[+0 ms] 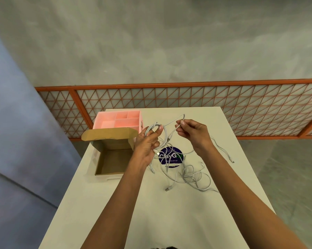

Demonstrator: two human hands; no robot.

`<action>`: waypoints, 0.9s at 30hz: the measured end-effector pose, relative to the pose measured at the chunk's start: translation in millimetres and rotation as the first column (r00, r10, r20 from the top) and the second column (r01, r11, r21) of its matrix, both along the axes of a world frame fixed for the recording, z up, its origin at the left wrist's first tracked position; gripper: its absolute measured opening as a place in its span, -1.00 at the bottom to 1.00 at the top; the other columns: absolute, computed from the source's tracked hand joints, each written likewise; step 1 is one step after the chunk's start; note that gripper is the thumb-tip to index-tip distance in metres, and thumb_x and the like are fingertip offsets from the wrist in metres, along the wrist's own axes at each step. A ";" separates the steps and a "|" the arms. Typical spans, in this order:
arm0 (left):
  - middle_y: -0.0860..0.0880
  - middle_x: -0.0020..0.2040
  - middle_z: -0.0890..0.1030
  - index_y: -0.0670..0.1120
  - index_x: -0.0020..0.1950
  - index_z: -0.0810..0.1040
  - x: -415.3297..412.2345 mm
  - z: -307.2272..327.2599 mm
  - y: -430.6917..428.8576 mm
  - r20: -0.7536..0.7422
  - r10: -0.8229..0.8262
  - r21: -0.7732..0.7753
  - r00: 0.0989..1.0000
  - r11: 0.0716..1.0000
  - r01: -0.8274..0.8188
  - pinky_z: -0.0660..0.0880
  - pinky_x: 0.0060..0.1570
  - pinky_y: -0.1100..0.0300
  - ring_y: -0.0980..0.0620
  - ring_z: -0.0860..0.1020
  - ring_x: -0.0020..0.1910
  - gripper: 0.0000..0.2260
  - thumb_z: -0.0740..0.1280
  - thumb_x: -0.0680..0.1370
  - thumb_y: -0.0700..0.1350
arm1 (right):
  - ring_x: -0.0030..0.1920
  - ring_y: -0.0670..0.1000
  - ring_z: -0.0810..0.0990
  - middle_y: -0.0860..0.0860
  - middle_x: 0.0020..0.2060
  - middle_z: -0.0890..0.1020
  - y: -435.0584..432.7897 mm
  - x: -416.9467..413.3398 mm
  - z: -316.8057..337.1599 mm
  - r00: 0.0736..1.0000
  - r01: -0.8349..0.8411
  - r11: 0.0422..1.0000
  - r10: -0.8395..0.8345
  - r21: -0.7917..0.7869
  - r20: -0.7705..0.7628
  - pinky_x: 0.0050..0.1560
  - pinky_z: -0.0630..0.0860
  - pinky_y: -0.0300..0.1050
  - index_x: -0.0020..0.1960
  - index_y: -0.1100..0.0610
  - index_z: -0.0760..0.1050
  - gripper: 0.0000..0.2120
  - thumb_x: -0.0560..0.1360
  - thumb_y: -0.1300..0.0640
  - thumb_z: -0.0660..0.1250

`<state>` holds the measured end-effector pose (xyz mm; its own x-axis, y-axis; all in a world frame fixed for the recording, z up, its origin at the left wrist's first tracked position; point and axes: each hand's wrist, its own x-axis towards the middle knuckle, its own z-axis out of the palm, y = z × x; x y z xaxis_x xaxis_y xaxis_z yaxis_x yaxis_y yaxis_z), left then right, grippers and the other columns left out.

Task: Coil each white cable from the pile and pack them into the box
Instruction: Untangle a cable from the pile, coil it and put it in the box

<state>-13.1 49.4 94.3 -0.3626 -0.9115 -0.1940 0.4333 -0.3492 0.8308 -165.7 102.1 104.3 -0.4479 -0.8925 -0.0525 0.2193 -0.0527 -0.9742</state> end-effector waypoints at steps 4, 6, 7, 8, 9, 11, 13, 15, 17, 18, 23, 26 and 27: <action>0.10 -0.45 0.30 -0.06 -0.15 0.54 0.1 -1.0 -0.1 -0.016 -0.006 0.009 1.000 1.000 0.006 0.13 -0.64 0.39 0.23 0.18 -0.61 -0.85 0.43 0.41 -0.28 | -0.34 -0.12 0.61 0.10 -0.24 0.63 -3.8 5.6 -2.1 0.998 0.054 0.999 -0.054 -0.001 0.025 -0.18 0.59 -0.32 0.08 0.35 0.56 -0.83 0.54 0.29 0.28; 0.08 -0.42 0.29 -0.07 -0.13 0.53 -0.1 -1.4 -0.2 -0.015 -0.009 0.014 1.000 1.000 0.009 0.14 -0.64 0.39 0.23 0.18 -0.61 -0.85 0.44 0.40 -0.27 | -0.33 -0.09 0.59 0.10 -0.25 0.62 -5.1 4.1 -2.1 0.989 0.144 0.990 -0.144 -0.011 -0.026 -0.18 0.59 -0.31 0.06 0.35 0.57 -0.83 0.53 0.29 0.30; 0.08 -0.42 0.29 -0.07 -0.13 0.53 0.2 -1.0 -0.1 -0.017 -0.011 0.014 1.000 1.000 0.011 0.14 -0.64 0.39 0.22 0.17 -0.61 -0.85 0.44 0.40 -0.27 | -0.31 -0.07 0.59 0.10 -0.25 0.62 -5.6 3.6 -1.4 0.986 0.159 0.987 -0.159 -0.016 -0.042 -0.17 0.59 -0.30 0.06 0.34 0.58 -0.84 0.53 0.29 0.31; 0.08 -0.43 0.29 -0.07 -0.14 0.53 0.6 -0.5 0.0 -0.019 -0.011 0.015 1.000 1.000 0.012 0.13 -0.64 0.39 0.22 0.17 -0.61 -0.84 0.44 0.39 -0.27 | -0.29 -0.06 0.59 0.11 -0.24 0.62 -5.8 3.6 -0.7 0.987 0.151 0.988 -0.151 -0.020 -0.045 -0.16 0.59 -0.30 0.05 0.33 0.58 -0.85 0.53 0.29 0.31; 0.08 -0.44 0.29 -0.06 -0.16 0.53 0.7 -0.5 -0.4 -0.023 -0.012 0.016 1.000 1.000 0.012 0.13 -0.65 0.39 0.23 0.17 -0.62 -0.84 0.44 0.38 -0.27 | -0.28 -0.05 0.60 0.12 -0.23 0.62 -5.7 3.9 0.0 0.990 0.130 0.991 -0.131 -0.023 -0.044 -0.16 0.59 -0.30 0.04 0.32 0.58 -0.86 0.53 0.29 0.31; 0.09 -0.46 0.31 -0.06 -0.20 0.53 0.6 -0.7 -1.4 -0.021 -0.015 0.021 1.000 1.000 0.015 0.12 -0.65 0.39 0.23 0.18 -0.63 -0.85 0.43 0.41 -0.28 | -0.29 -0.07 0.62 0.12 -0.23 0.63 -4.8 6.4 1.2 0.996 0.081 0.996 -0.082 -0.021 -0.026 -0.16 0.59 -0.29 0.04 0.31 0.58 -0.86 0.53 0.28 0.31; 0.09 -0.49 0.34 -0.04 -0.28 0.55 -0.6 -1.1 -0.4 -0.017 -0.025 0.028 1.000 0.999 0.025 0.11 -0.64 0.40 0.23 0.18 -0.64 -0.80 0.40 0.45 -0.31 | -0.30 -0.10 0.64 0.11 -0.24 0.63 -3.0 8.2 3.4 0.999 0.025 1.000 -0.025 -0.008 0.023 -0.16 0.60 -0.30 0.02 0.30 0.58 -0.87 0.54 0.27 0.30; 0.11 -0.54 0.34 -0.05 -0.38 0.57 -1.4 -1.7 -0.3 -0.022 -0.034 0.039 0.999 0.999 0.035 0.10 -0.65 0.40 0.23 0.18 -0.65 -0.74 0.39 0.46 -0.32 | -0.32 -0.12 0.65 0.11 -0.24 0.63 -1.9 9.4 6.3 0.997 -0.051 0.998 0.049 0.031 0.067 -0.17 0.60 -0.30 -0.04 0.27 0.58 -0.90 0.54 0.27 0.29; 0.11 -0.55 0.39 -0.05 -0.33 0.58 -2.1 -2.8 -0.9 -0.012 -0.030 0.048 0.999 0.998 0.031 0.12 -0.64 0.40 0.23 0.23 -0.63 -0.78 0.39 0.46 -0.31 | -0.34 -0.13 0.64 0.10 -0.25 0.62 -0.3 11.1 9.1 0.987 -0.142 0.983 0.131 0.116 0.096 -0.23 0.59 -0.31 -0.06 0.22 0.56 -0.93 0.54 0.27 0.30; 0.10 -0.51 0.46 -0.06 -0.28 0.59 -2.8 -3.6 -1.0 0.000 -0.031 0.046 1.000 0.998 0.031 0.16 -0.61 0.39 0.23 0.29 -0.59 -0.83 0.41 0.44 -0.29 | -0.35 -0.13 0.64 0.08 -0.26 0.62 0.8 12.3 9.7 0.982 -0.178 0.970 0.165 0.165 0.094 -0.26 0.57 -0.31 -0.06 0.19 0.54 -0.96 0.53 0.26 0.31; 0.09 -0.49 0.51 -0.09 -0.19 0.59 -5.3 -7.9 -0.1 0.056 -0.010 0.003 0.998 1.000 0.010 0.22 -0.58 0.36 0.22 0.35 -0.58 -0.90 0.45 0.40 -0.26 | -0.23 -0.08 0.59 0.01 -0.22 0.64 2.2 19.4 0.2 0.955 -0.288 0.920 0.297 0.267 0.008 -0.08 0.41 -0.18 0.02 0.13 0.52 -0.89 0.60 0.20 0.22; 0.07 -0.45 0.44 -0.10 -0.13 0.59 -4.8 -10.7 -1.2 0.069 0.032 -0.016 0.997 0.999 -0.031 0.17 -0.62 0.37 0.22 0.26 -0.60 -0.89 0.44 0.43 -0.28 | -0.15 -0.07 0.54 -0.03 -0.15 0.63 1.6 23.3 -2.6 0.937 -0.346 0.900 0.347 0.264 0.046 -0.01 0.35 -0.11 0.11 0.13 0.57 -0.73 0.61 0.01 0.17; 0.04 -0.42 0.40 -0.09 -0.14 0.60 -4.6 -12.0 -2.1 0.072 0.050 -0.020 0.996 0.999 -0.049 0.16 -0.61 0.37 0.21 0.24 -0.58 -0.89 0.45 0.43 -0.27 | -0.09 -0.06 0.54 -0.02 -0.09 0.62 1.9 24.6 -3.0 0.930 -0.363 0.893 0.366 0.268 0.041 -0.02 0.36 -0.13 0.15 0.14 0.56 -0.69 0.58 -0.03 0.23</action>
